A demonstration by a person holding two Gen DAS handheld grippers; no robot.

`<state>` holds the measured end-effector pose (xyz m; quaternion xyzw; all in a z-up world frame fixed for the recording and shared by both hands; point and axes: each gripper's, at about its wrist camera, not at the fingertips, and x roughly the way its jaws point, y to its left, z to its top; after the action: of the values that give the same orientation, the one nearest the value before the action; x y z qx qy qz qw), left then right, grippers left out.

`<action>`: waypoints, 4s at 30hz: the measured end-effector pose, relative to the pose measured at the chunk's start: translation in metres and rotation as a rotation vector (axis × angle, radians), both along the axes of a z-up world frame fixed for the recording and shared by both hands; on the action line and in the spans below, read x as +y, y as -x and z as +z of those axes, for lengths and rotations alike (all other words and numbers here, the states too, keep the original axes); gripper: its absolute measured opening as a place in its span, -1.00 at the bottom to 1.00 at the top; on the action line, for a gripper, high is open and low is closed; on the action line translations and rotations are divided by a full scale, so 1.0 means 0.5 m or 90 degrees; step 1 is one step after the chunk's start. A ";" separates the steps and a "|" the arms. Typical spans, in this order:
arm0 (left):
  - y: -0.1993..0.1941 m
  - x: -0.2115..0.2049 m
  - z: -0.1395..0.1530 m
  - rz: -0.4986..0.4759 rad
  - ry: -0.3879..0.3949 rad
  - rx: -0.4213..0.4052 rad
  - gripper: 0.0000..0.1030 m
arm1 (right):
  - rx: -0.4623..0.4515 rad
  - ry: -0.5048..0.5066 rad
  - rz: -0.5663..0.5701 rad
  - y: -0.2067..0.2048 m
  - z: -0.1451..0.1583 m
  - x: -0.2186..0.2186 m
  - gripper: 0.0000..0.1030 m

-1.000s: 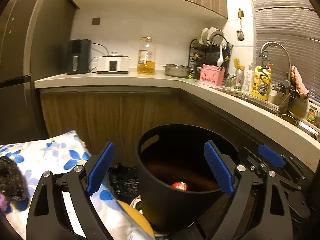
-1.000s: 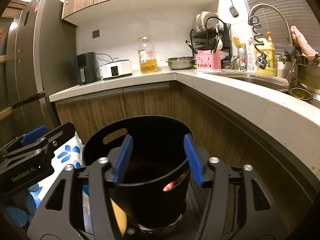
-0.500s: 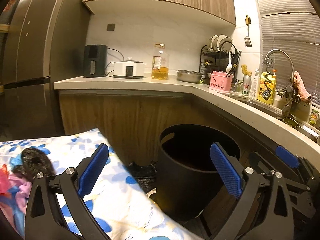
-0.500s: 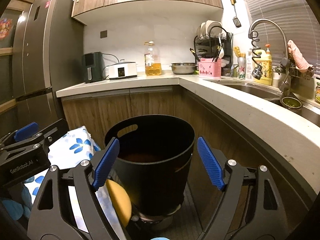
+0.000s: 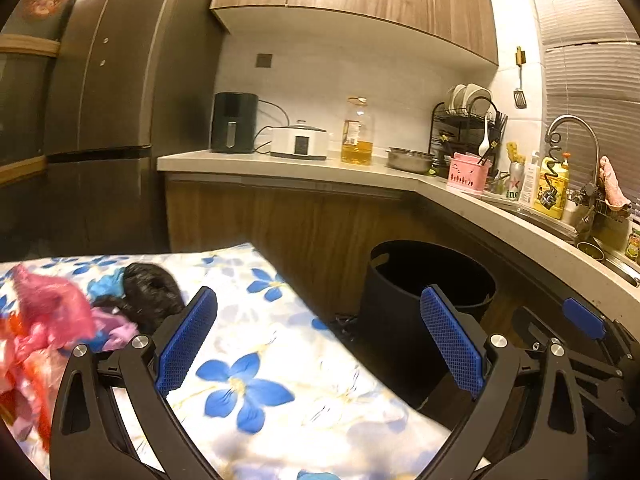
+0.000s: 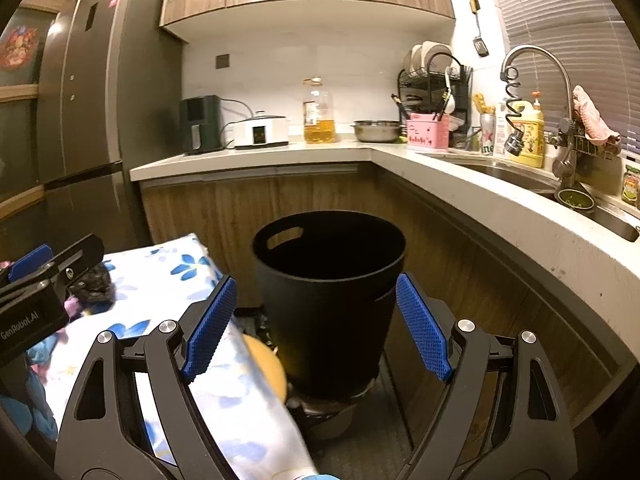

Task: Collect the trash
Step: 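Move both tools back toward the trash pile on the table, then grasp the red plastic bag with the left tool while the right tool grasps the pink bag, then carry the red and pink bags with both tools over the black bin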

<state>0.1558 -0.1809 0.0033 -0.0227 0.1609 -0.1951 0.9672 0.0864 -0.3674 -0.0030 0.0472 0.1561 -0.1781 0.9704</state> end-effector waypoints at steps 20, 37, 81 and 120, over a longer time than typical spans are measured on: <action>0.088 0.158 -0.038 0.125 0.002 -0.004 0.88 | 0.003 0.001 0.078 0.034 -0.029 0.145 0.60; 0.061 0.315 -0.119 0.266 -0.037 0.031 0.78 | -0.011 -0.014 0.183 -0.013 -0.078 0.287 0.60; 0.140 0.442 -0.130 0.265 0.023 0.117 -0.88 | 0.044 -0.062 0.464 -0.300 -0.100 0.550 0.60; 0.110 0.261 -0.063 0.182 -0.027 0.068 -0.88 | -0.024 -0.081 0.286 -0.074 -0.048 0.245 -0.85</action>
<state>0.1010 -0.0504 -0.0281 -0.0350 0.2111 -0.0502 0.9756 0.1232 -0.2450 -0.0268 0.0759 0.1557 0.0536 0.9834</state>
